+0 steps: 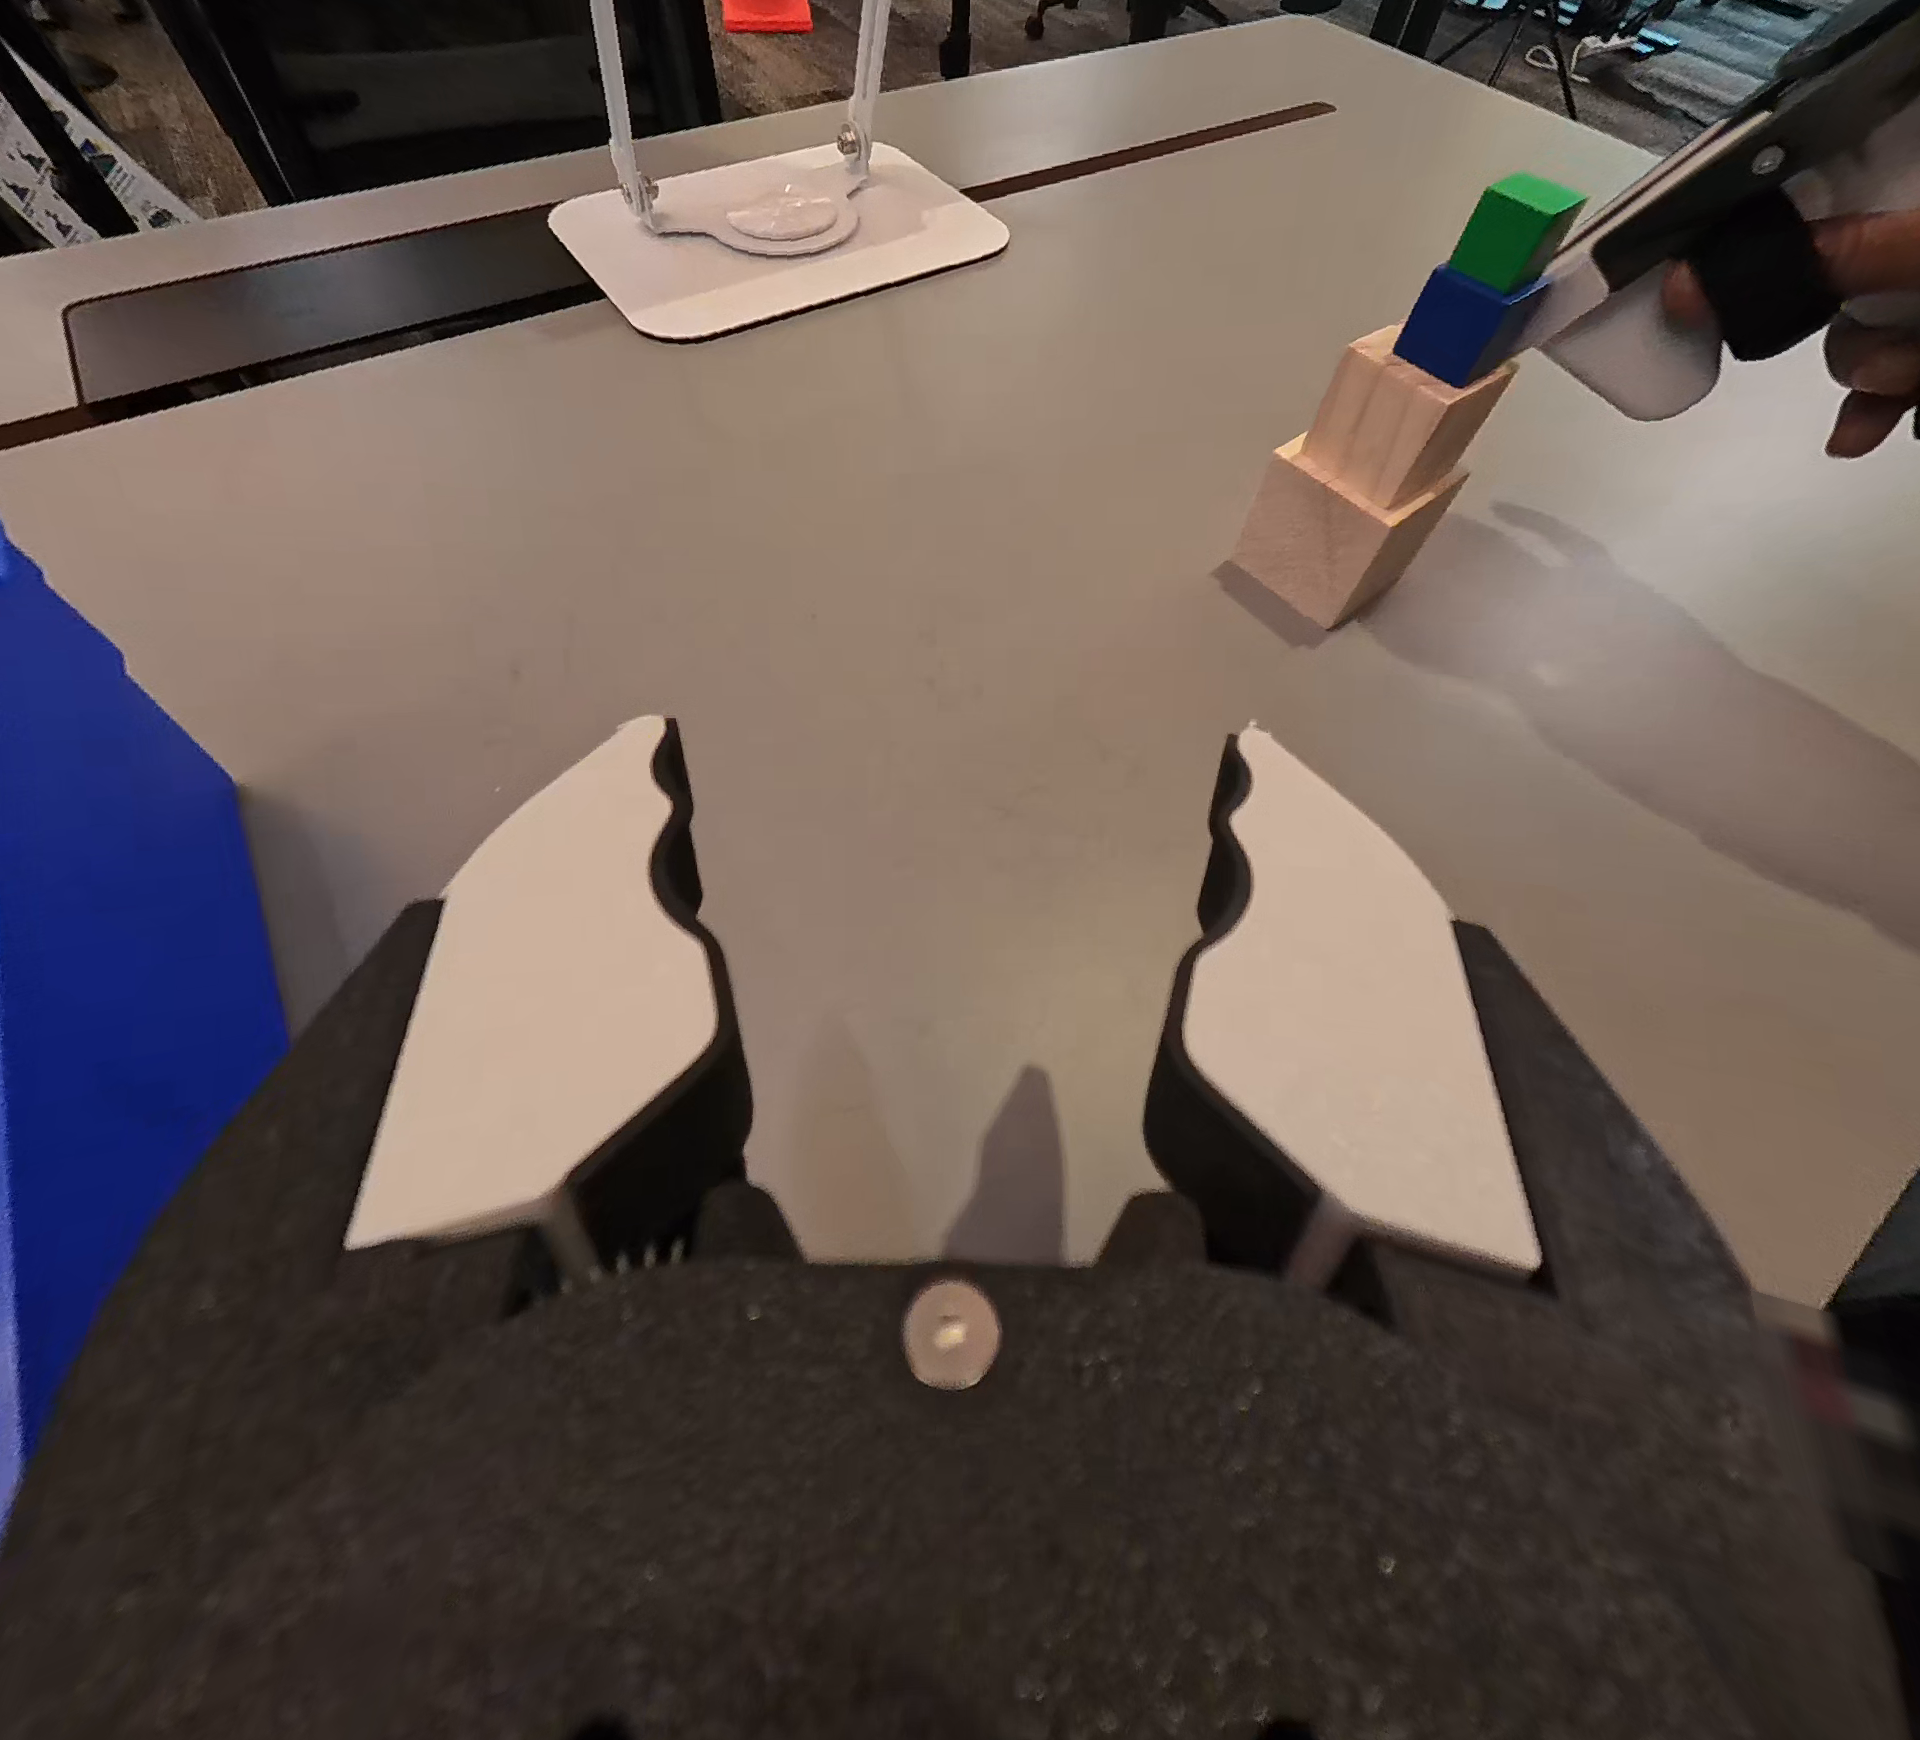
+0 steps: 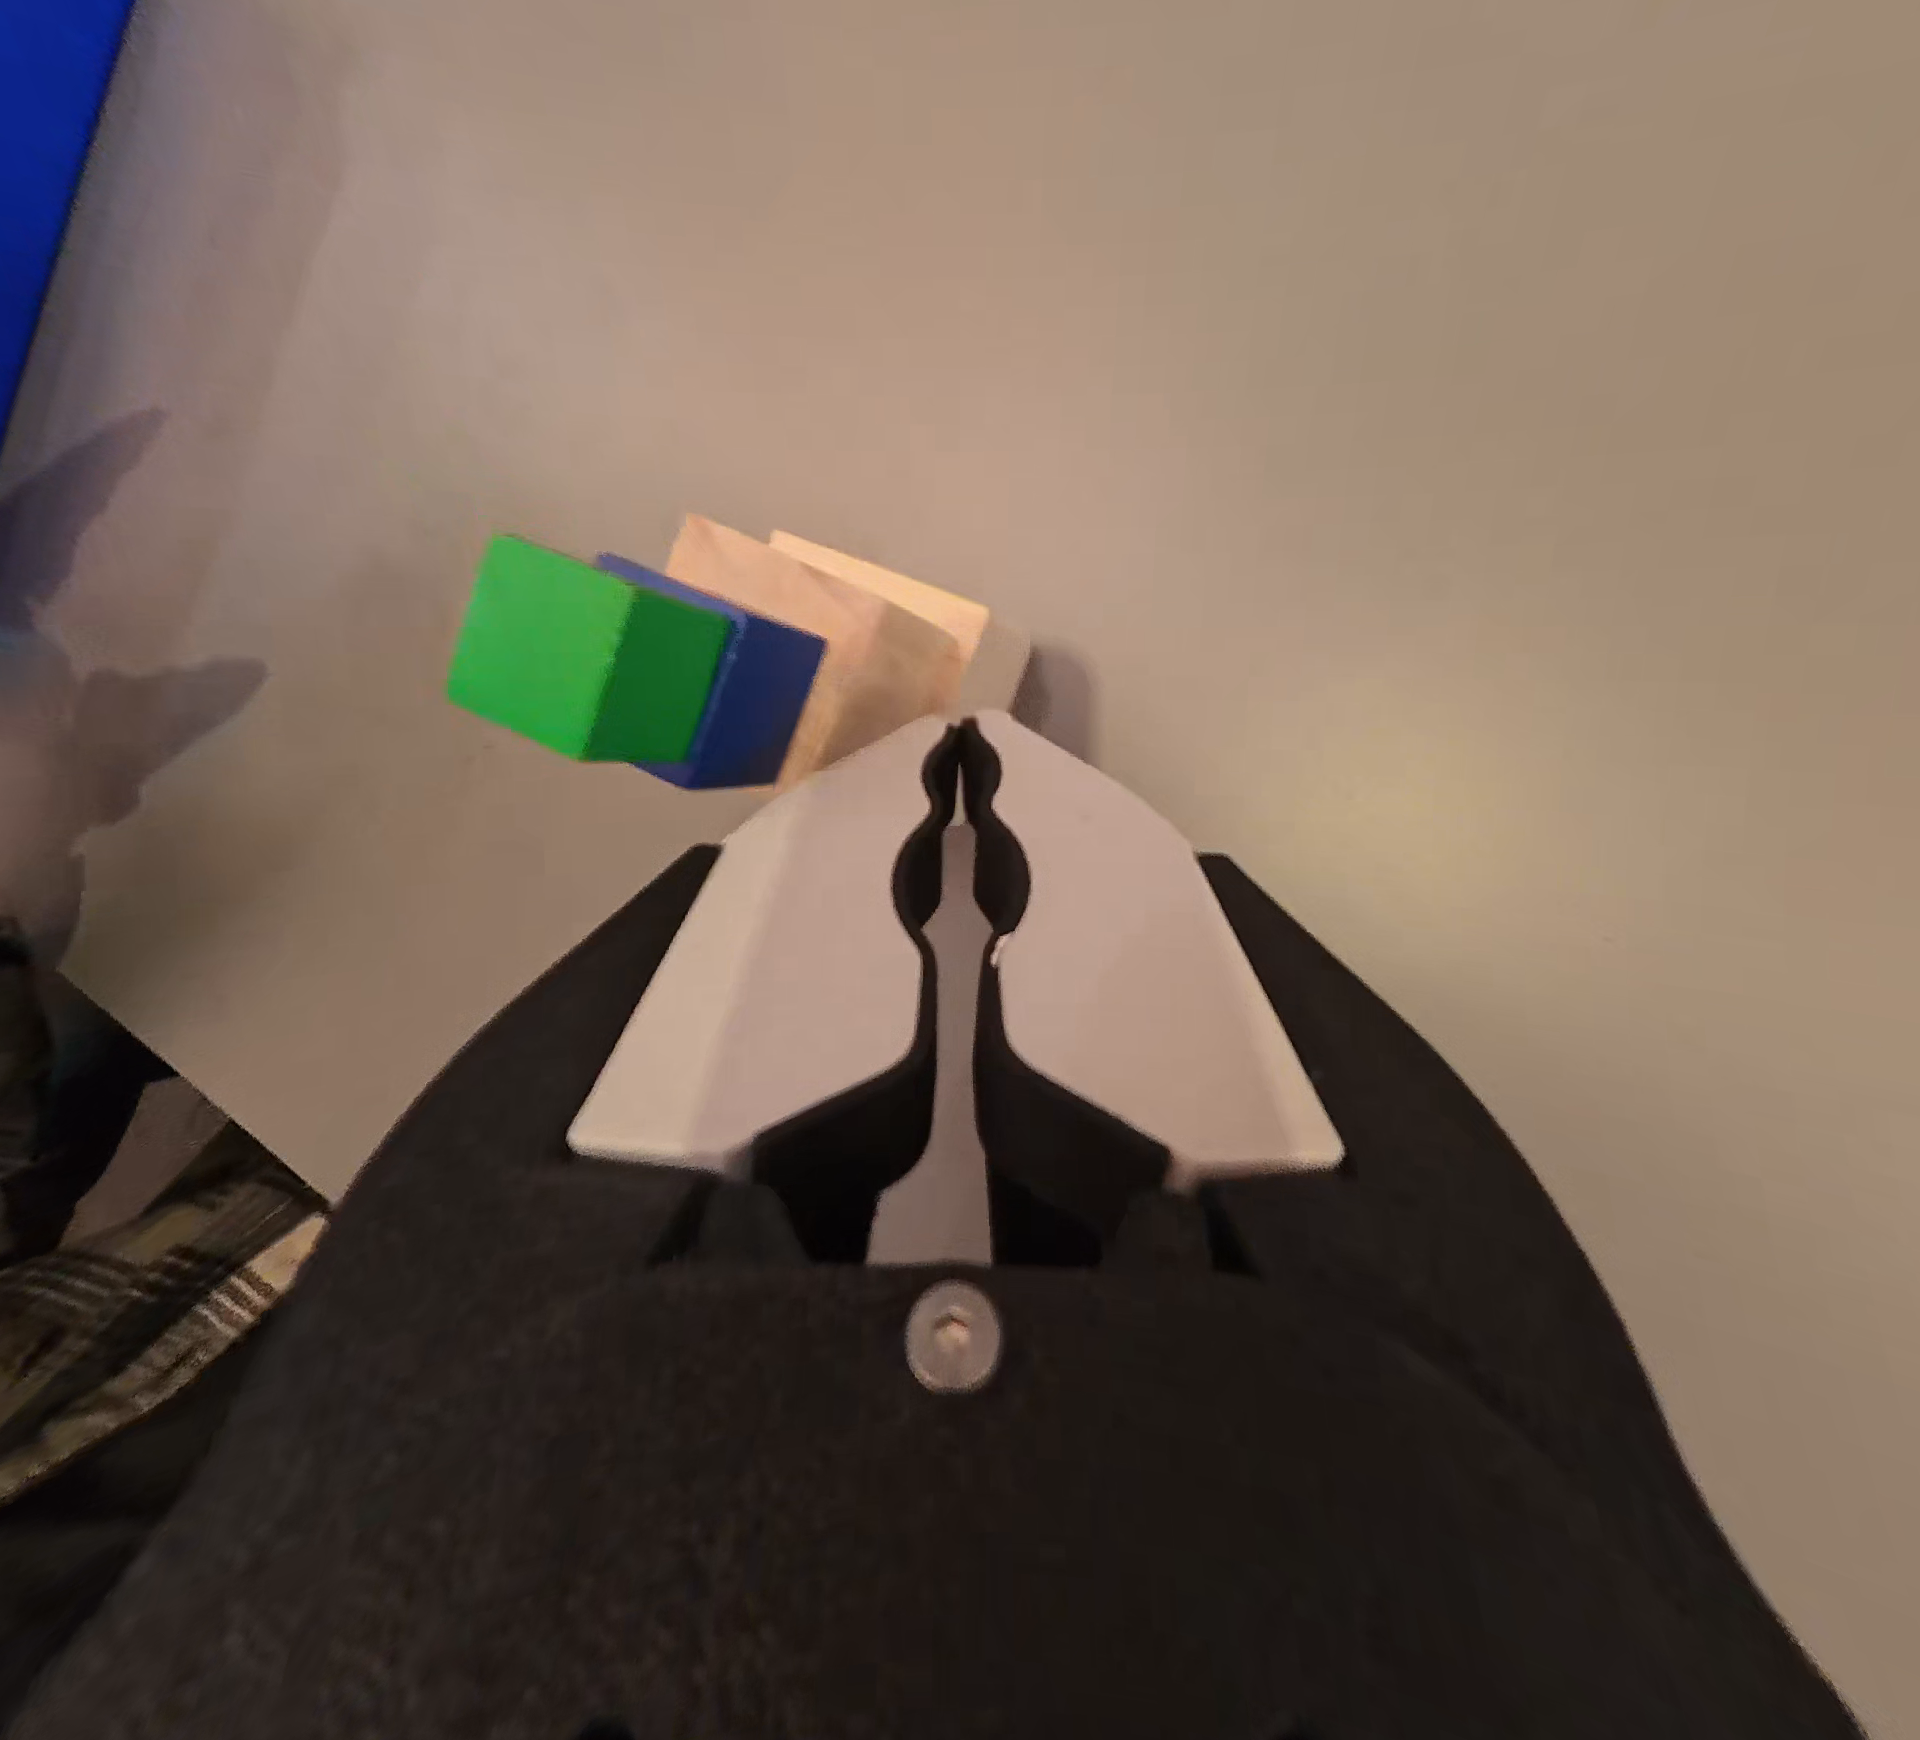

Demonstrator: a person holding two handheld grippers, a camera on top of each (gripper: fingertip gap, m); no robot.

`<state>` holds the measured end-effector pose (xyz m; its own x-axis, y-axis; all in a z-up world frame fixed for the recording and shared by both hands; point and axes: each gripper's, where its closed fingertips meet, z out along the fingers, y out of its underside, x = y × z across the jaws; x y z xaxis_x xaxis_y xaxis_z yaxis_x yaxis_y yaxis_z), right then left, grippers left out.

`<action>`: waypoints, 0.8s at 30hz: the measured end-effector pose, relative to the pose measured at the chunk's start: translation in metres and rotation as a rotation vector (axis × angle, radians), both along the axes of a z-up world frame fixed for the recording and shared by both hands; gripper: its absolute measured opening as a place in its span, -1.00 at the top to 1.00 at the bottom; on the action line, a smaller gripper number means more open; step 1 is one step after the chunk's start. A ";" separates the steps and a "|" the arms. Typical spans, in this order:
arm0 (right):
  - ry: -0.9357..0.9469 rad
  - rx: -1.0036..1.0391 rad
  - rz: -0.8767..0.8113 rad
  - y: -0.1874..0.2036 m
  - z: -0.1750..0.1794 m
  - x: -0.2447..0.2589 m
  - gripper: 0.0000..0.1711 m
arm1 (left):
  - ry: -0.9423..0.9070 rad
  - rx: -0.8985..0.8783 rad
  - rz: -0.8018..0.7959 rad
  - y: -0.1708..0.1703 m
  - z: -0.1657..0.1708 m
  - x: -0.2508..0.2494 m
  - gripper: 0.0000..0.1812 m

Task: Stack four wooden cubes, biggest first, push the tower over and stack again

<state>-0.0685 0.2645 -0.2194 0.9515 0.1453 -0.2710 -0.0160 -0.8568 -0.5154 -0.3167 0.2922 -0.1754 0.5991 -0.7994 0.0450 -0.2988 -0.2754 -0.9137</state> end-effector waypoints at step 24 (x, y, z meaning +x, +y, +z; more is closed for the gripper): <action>-0.006 0.022 0.095 0.025 0.006 -0.052 1.00 | 0.013 -0.041 -0.035 0.000 -0.013 0.005 -0.03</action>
<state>-0.1206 0.2896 -0.2139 0.9349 0.2406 -0.2609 0.0679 -0.8428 -0.5339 -0.3117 0.2927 -0.1879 0.5718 -0.8174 0.0704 -0.3210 -0.3018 -0.8977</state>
